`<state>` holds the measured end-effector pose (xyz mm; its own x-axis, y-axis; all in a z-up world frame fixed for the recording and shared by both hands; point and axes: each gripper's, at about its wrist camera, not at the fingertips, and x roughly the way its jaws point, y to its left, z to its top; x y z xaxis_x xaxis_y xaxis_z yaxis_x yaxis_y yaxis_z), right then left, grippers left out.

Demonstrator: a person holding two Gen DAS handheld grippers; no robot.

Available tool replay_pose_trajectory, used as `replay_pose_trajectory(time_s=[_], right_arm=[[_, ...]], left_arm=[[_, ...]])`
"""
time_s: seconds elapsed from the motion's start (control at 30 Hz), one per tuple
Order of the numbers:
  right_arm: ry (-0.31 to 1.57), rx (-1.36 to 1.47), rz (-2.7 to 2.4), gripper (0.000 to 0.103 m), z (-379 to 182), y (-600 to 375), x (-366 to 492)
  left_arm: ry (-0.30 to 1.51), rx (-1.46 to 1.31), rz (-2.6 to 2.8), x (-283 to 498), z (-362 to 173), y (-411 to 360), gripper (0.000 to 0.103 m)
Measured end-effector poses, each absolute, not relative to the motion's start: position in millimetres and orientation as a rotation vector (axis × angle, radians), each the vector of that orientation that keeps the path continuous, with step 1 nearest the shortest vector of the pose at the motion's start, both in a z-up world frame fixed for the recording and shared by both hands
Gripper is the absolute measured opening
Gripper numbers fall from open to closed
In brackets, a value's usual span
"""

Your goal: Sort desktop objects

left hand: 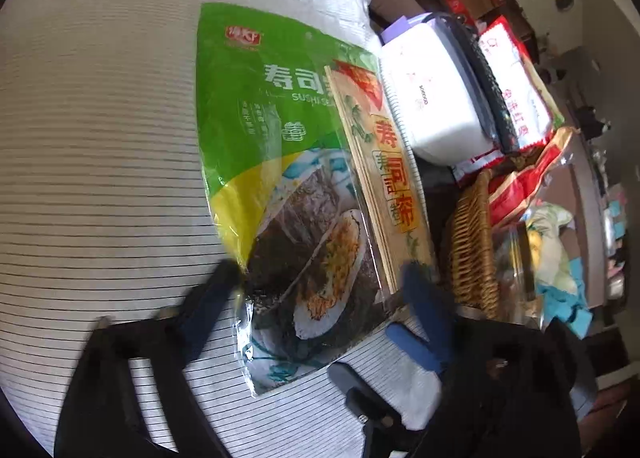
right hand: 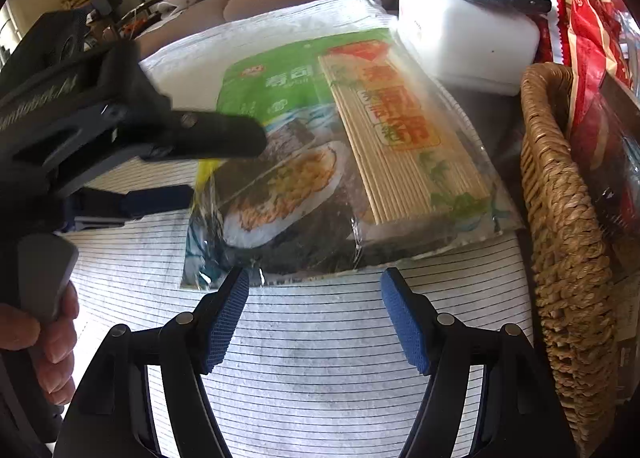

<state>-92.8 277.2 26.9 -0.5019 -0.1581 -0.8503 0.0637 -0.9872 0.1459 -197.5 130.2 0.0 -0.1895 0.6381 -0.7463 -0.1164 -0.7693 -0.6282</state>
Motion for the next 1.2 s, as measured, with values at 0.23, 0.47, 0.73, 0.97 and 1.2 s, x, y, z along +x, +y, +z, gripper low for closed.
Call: replay_pose_trajectory(time_s=[0.23, 0.47, 0.73, 0.97, 1.2], right_arm=[[-0.154, 1.489, -2.605, 0.072, 27, 272, -86], [-0.508, 1.518, -2.484, 0.076, 33, 295, -76], [-1.36, 1.342, -2.148, 0.088, 5, 337, -55], [-0.897, 1.454, -2.413, 0.085, 22, 313, -50], [-0.34, 1.423, -2.631, 0.103, 28, 258, -27]], left_arm=[[-0.688, -1.543, 1.985, -198, 2, 122, 0.011], [-0.799, -1.484, 1.929, -196, 21, 118, 0.008], [-0.795, -1.49, 1.907, -188, 32, 112, 0.008], [-0.399, -1.509, 2.228, -142, 35, 71, 0.048], [-0.146, -1.426, 2.547, -76, 44, 19, 0.103]])
